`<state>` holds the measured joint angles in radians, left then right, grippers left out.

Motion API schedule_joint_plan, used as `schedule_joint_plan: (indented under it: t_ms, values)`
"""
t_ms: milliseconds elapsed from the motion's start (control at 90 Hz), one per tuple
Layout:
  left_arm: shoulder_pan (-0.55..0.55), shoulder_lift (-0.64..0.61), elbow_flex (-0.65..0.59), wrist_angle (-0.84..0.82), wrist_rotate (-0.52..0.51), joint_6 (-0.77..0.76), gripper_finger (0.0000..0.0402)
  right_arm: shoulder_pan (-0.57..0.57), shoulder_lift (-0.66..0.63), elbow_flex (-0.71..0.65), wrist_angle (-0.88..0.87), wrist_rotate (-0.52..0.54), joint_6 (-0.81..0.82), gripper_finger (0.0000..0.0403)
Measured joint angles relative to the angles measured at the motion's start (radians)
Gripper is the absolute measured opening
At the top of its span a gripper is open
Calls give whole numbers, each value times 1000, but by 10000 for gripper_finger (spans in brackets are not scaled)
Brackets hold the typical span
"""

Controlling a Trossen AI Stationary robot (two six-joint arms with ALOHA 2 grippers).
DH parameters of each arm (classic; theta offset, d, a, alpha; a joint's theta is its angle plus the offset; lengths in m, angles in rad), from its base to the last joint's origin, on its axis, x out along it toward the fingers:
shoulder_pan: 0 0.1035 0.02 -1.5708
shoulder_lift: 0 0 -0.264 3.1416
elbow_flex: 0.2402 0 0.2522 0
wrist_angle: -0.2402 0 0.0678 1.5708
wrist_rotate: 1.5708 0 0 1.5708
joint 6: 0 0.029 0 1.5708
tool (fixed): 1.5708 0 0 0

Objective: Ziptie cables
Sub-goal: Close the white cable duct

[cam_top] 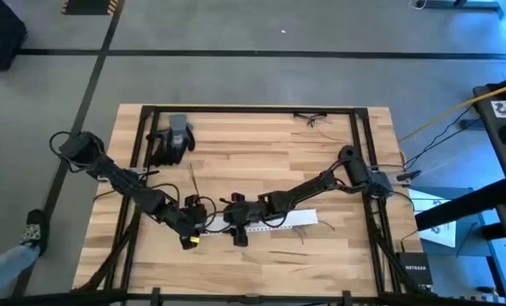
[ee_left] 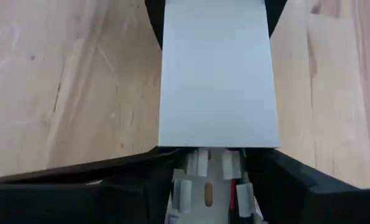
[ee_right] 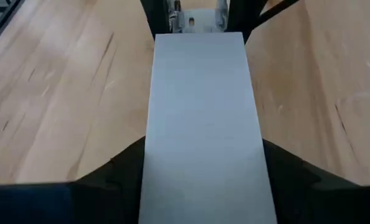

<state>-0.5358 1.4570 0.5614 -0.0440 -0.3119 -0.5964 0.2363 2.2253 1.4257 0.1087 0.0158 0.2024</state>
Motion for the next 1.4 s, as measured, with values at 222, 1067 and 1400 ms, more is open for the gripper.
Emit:
schedule_joint_plan:
  t_ms: [222,1067,1400]
  values:
    - [1,-6,0,1,27,-30,224,0,-1,3,-14,1,-22,227]
    - [1,-120,147,-484,66,-82,241,-11,0,5,-25,9,-23,227]
    - [15,-129,151,-488,-13,-102,241,-10,0,4,-23,6,-26,227]
